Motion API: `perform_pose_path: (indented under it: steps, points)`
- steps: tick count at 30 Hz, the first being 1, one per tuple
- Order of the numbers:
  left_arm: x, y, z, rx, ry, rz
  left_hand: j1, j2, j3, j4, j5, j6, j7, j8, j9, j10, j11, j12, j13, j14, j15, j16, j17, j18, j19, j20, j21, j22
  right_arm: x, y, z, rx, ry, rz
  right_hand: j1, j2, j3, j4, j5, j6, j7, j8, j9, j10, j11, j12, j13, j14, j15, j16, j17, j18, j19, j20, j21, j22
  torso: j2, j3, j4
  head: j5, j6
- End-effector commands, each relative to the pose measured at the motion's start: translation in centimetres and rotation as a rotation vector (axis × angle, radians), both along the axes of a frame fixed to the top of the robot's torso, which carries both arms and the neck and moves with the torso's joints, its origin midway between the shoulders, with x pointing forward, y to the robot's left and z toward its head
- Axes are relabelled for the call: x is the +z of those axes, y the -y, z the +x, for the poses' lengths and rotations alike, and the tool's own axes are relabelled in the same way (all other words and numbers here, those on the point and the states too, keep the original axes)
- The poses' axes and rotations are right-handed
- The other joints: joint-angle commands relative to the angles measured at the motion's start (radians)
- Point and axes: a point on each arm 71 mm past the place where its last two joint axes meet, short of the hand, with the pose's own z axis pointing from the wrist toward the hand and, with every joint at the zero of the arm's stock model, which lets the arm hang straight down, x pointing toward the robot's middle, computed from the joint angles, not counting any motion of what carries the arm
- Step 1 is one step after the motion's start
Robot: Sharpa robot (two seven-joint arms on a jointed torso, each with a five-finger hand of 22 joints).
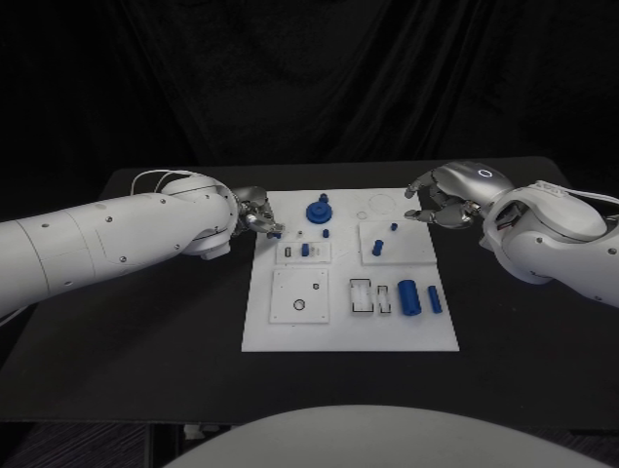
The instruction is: Assemble the parts on the task board
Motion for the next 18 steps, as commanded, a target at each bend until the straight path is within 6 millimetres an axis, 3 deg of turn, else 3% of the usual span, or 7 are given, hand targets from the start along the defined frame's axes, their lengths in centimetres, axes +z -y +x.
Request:
perform_pose_path:
  steps: [1,4,6,10,18]
  points:
    - [0.3,0.3,-0.4,0.025,-0.008,-0.037,-0.007,-0.004,0.006,-0.001,-0.003,0.016,-0.006,0.0,0.0,0.104,-0.006,0.004,0.263,0.104,-0.007,0.002,0.263,0.002,0.003,-0.006,-0.004,0.131,-0.1,0.0,0.0,-0.014,-0.005,-0.004,0.001,0.007,0.002,-0.006,0.004,0.007,0.0,-0.004,-0.002,-0.001,0.004,-0.004,0.176,0.055,0.007,-0.004,0.133,0.016,-0.005,-0.001,-0.006,0.159,-0.003,0.0029,0.0028,0.0,0.0]
    - [0.3,0.5,-0.7,0.018,-0.014,-0.039,-0.008,-0.004,0.007,-0.001,-0.005,0.016,-0.006,0.0,0.001,0.104,-0.006,0.004,0.263,0.104,-0.007,0.002,0.263,0.002,0.002,-0.006,-0.005,0.131,-0.1,0.0,0.0,-0.013,-0.005,-0.005,0.001,0.007,0.002,-0.006,0.004,0.007,0.0,-0.004,-0.002,-0.001,0.004,-0.004,0.176,0.055,0.007,-0.004,0.133,0.016,-0.005,-0.001,-0.006,0.159,-0.002,0.0033,0.0052,-0.005,0.0]
    - [0.3,0.7,-0.9,0.014,-0.016,-0.041,-0.008,-0.004,0.007,-0.001,-0.005,0.016,-0.006,0.0,0.001,0.104,-0.006,0.004,0.263,0.104,-0.007,0.002,0.263,0.002,0.002,-0.006,-0.005,0.131,-0.1,0.0,0.0,-0.013,-0.006,-0.005,0.001,0.007,0.002,-0.006,0.004,0.007,0.0,-0.004,-0.002,-0.001,0.004,-0.004,0.176,0.055,0.007,-0.004,0.133,0.016,-0.005,-0.001,-0.006,0.159,-0.003,0.0041,0.0101,-0.012,0.0]
    - [0.4,0.9,-1.1,0.006,-0.018,-0.045,-0.008,-0.003,0.01,-0.001,-0.007,0.016,-0.006,-0.001,0.0,0.104,-0.007,0.004,0.263,0.104,-0.007,0.002,0.263,0.002,0.003,-0.006,-0.004,0.131,-0.1,0.1,0.0,-0.014,-0.007,-0.006,0.001,0.007,0.002,-0.006,0.004,0.007,0.0,-0.004,-0.002,-0.001,0.004,-0.004,0.176,0.055,0.007,-0.004,0.133,0.016,-0.005,-0.001,-0.006,0.159,-0.003,0.0061,0.0148,-0.014,0.0]
    - [0.3,1.7,-1.3,-0.016,-0.021,-0.055,-0.018,-0.002,0.017,0.005,-0.019,0.016,-0.005,-0.003,0.001,0.104,-0.006,0.004,0.263,0.104,-0.007,0.002,0.263,0.002,0.003,-0.006,-0.005,0.132,-0.1,0.1,0.0,-0.015,-0.008,-0.006,-0.001,0.006,0.001,-0.006,0.005,0.007,0.0,-0.005,-0.002,0.0,0.005,-0.004,0.176,0.055,0.007,-0.005,0.132,0.016,-0.006,-0.001,-0.006,0.158,-0.005,0.005,0.0157,-0.014,0.0]
